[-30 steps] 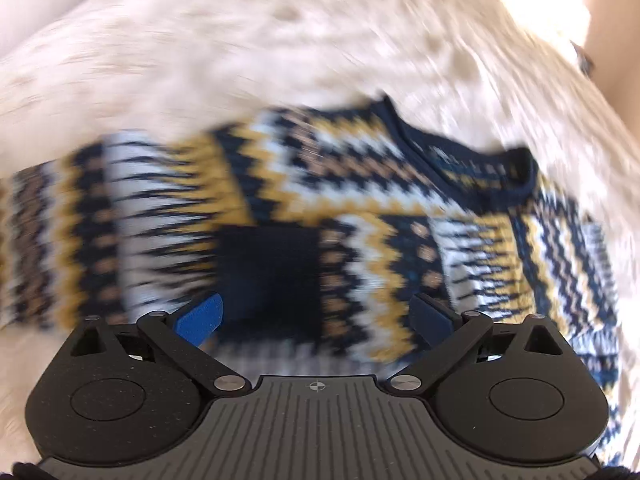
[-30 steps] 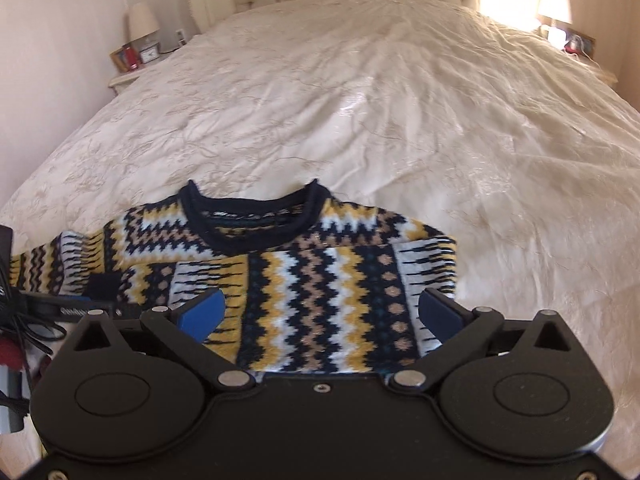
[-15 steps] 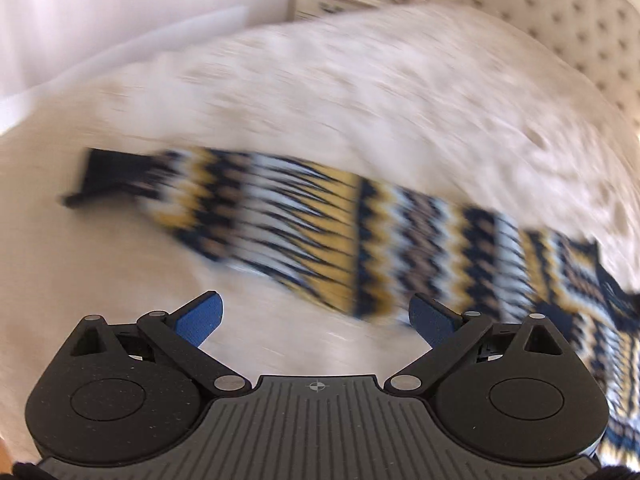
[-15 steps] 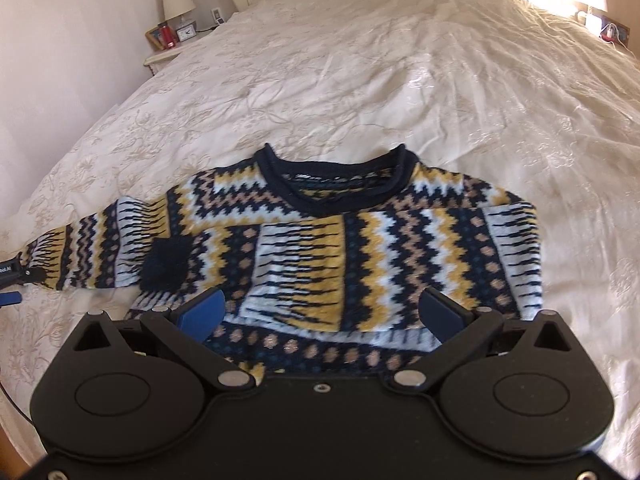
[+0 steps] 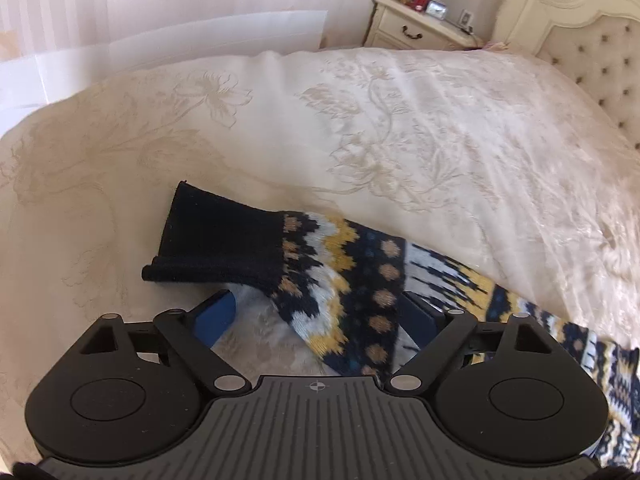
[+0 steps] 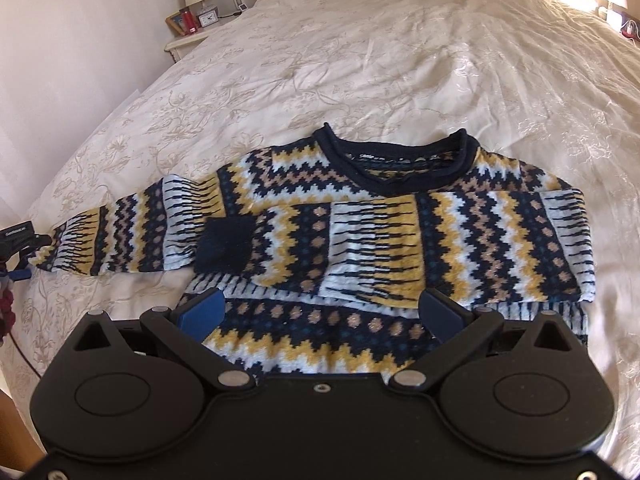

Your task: Fold small clothes

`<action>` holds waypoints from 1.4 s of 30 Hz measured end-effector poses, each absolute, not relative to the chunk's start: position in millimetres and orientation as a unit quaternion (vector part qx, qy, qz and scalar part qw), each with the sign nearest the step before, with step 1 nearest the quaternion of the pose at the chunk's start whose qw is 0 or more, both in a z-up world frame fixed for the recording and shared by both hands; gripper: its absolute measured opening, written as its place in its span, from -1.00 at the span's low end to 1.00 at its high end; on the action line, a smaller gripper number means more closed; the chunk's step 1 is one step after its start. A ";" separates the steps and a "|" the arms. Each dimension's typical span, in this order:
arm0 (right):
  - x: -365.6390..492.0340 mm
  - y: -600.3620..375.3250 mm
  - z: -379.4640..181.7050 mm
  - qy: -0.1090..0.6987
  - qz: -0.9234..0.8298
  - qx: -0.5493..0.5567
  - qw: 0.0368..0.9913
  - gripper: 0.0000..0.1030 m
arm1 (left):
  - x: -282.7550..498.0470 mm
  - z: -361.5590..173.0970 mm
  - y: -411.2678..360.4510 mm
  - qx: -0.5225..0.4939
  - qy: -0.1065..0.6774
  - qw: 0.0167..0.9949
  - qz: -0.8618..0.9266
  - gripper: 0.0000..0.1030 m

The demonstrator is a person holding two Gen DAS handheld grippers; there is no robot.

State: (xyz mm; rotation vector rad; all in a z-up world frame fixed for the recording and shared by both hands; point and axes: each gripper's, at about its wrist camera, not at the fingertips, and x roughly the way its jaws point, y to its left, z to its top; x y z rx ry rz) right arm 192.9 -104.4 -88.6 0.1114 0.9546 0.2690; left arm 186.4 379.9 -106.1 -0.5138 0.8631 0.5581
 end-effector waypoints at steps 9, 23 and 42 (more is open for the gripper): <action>193.2 -92.8 -95.1 0.475 0.129 0.055 0.869 0.99 | 182.2 -105.7 399.5 -0.290 0.375 0.838 0.271 -0.85; 195.2 -106.9 -104.0 0.486 0.152 0.076 0.857 0.99 | 184.6 23.8 294.9 -0.158 0.275 0.938 0.139 -0.86; 158.6 -211.2 -108.1 0.477 0.112 0.128 0.863 0.99 | 261.6 -8.7 32.6 -0.126 0.309 0.937 -0.103 -0.86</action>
